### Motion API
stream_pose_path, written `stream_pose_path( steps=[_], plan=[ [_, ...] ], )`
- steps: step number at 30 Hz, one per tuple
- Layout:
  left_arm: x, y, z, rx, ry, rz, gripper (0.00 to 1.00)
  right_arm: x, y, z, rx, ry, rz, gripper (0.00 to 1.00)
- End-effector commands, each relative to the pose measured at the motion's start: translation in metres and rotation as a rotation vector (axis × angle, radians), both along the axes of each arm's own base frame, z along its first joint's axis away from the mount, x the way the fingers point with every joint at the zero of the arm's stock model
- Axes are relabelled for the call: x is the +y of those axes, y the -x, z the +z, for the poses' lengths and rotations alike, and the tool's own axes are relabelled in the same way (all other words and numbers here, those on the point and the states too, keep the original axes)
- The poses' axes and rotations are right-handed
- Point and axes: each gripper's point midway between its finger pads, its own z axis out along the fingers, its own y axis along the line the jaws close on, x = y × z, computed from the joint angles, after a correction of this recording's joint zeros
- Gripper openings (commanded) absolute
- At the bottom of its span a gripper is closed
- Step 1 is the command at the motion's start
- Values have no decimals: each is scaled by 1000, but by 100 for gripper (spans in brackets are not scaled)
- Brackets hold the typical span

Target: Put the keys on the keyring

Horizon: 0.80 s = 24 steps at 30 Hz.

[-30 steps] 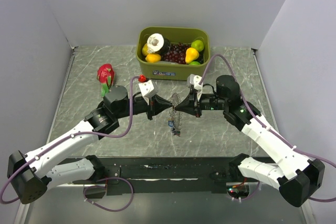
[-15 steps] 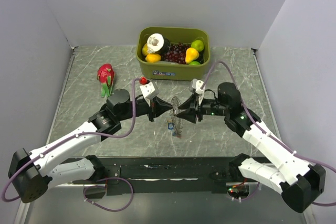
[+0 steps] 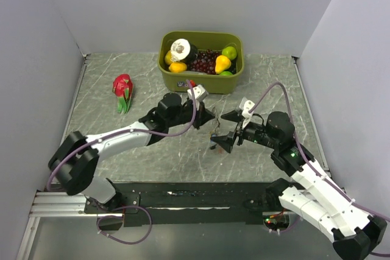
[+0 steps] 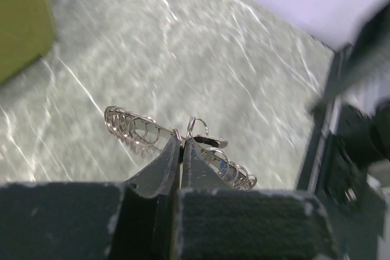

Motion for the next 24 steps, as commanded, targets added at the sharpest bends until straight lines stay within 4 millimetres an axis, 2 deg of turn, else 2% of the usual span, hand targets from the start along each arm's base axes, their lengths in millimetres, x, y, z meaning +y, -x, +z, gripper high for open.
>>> stream_pose_path(
  steps=[1,2,5,7,12,14,15,17,18,19,20,21,22,24],
  plan=[
    [-17,-32,62,-126,182,91,1,-9,-9,6,-30,-25,-84,100],
    [-17,-34,55,-120,178,102,1,-9,-8,5,-23,-33,-88,100],
    [-10,-41,3,-50,134,173,1,-10,-9,-4,8,-38,-102,100],
    [-1,-37,-38,0,110,204,1,-10,-9,-12,35,-34,-108,100],
    [21,-13,-96,74,87,225,3,-4,-6,-23,90,-69,-89,100],
    [27,-9,-103,74,74,243,10,-3,-7,-28,104,-67,-89,100],
    [30,-5,-109,78,56,246,22,-3,-6,-30,109,-64,-88,100],
    [34,-3,-109,73,46,254,30,-3,-8,-33,119,-55,-92,100],
    [37,-1,-110,75,41,263,38,-2,-8,-33,120,-53,-90,100],
    [39,-1,-103,66,53,268,43,-2,-9,-33,120,-53,-90,100],
    [40,0,-102,66,54,272,50,-1,-10,-34,126,-51,-94,100],
    [44,2,-102,65,54,282,72,-1,-11,-33,125,-52,-94,100],
    [46,3,-91,51,80,283,75,-1,-12,-32,123,-56,-95,100],
    [52,5,-86,40,95,296,79,1,-13,-34,128,-55,-94,100]
  ],
)
